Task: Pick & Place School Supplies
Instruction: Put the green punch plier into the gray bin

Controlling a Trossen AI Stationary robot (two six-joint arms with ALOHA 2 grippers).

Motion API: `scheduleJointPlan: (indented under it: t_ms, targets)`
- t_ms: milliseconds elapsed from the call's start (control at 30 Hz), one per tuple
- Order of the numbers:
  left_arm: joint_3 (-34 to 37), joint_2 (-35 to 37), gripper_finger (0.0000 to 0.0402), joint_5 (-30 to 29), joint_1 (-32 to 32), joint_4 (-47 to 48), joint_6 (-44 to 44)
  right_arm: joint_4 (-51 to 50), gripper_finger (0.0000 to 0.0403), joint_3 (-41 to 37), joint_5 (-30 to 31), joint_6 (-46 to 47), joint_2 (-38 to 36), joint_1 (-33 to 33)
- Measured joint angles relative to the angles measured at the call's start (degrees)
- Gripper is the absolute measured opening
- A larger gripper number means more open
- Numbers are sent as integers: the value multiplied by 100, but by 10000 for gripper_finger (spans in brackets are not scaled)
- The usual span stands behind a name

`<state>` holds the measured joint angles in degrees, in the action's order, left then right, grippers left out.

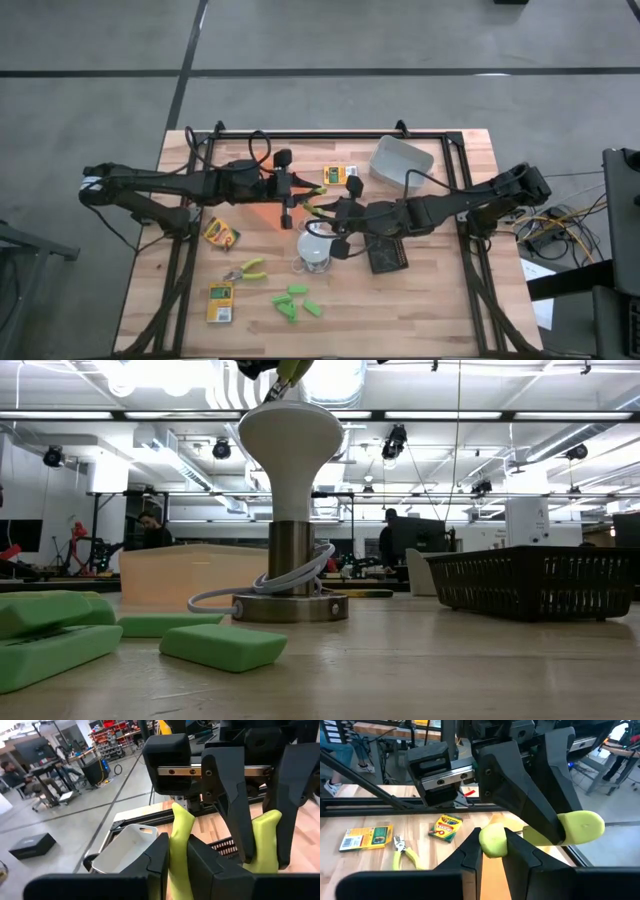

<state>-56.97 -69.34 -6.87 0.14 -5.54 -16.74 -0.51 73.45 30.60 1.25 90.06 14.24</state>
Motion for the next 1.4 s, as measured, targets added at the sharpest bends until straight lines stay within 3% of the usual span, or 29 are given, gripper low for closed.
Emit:
scheduleJointPlan:
  t_ms: [400, 900, 1100, 1400]
  targets:
    - [0, 0, 56, -63, 0, -14, -278, -13, 54, 0, 47, -137, 0, -2]
    - [0, 2, 121, -99, 0, 2, -281, -17, 54, -9, 78, -231, 0, -7]
    - [0, 2, 153, -481, -4, 1, -220, -18, 54, -9, 64, -231, 0, -7]
    - [0, 2, 192, -540, 0, 2, -156, -74, 54, -9, 86, -233, 0, -4]
